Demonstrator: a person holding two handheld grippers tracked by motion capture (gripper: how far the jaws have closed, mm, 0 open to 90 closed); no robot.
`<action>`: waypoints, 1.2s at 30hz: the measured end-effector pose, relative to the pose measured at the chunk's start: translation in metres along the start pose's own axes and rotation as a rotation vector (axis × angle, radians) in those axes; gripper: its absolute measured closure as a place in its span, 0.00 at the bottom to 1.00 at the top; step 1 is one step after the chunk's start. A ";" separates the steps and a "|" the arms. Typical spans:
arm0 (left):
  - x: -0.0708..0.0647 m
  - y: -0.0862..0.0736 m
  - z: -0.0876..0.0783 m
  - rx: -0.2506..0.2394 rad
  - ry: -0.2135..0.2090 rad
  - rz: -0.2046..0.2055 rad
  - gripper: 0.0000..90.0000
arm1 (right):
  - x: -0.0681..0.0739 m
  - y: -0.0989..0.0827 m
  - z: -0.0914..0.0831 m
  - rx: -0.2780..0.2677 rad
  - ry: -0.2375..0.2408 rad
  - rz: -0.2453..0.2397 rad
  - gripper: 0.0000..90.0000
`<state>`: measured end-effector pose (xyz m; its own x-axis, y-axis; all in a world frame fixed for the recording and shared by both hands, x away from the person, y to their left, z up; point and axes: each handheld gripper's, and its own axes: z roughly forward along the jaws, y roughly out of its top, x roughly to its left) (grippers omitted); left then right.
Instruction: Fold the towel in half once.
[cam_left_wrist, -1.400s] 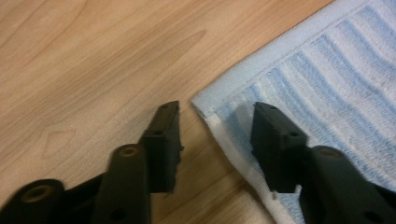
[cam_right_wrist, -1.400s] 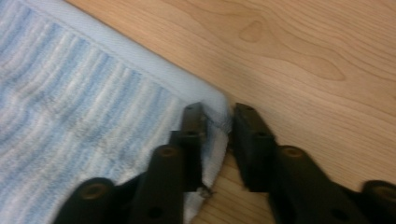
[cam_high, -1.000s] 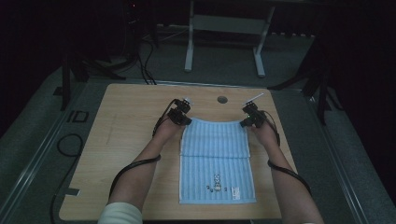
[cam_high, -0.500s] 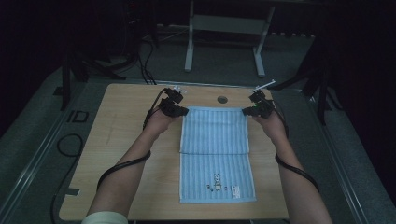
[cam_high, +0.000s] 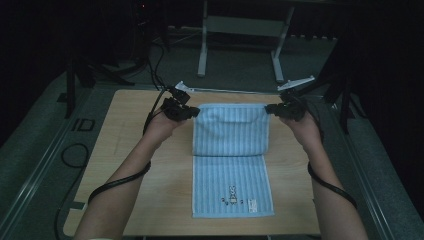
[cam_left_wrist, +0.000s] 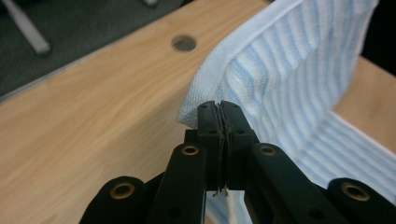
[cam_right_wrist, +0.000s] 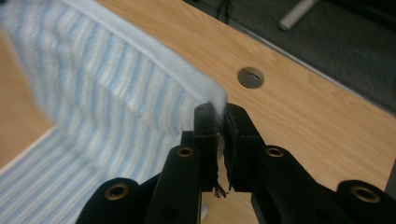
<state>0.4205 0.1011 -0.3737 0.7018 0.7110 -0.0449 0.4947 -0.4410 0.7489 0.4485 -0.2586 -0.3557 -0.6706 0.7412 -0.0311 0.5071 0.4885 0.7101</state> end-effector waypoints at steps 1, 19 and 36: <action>-0.005 -0.002 -0.005 -0.009 -0.018 -0.002 0.97 | 0.004 -0.003 -0.008 -0.011 0.008 -0.007 0.93; -0.088 -0.140 0.004 0.103 -0.225 0.052 0.97 | 0.072 -0.174 -0.023 0.055 0.250 0.025 0.93; -0.125 -0.187 -0.009 0.217 -0.416 0.065 0.65 | 0.087 -0.248 -0.056 0.093 0.302 0.160 0.70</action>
<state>0.2356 0.0993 -0.5025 0.8588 0.4177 -0.2968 0.5074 -0.6131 0.6055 0.2339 -0.3406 -0.4947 -0.7018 0.6485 0.2948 0.6562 0.4276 0.6217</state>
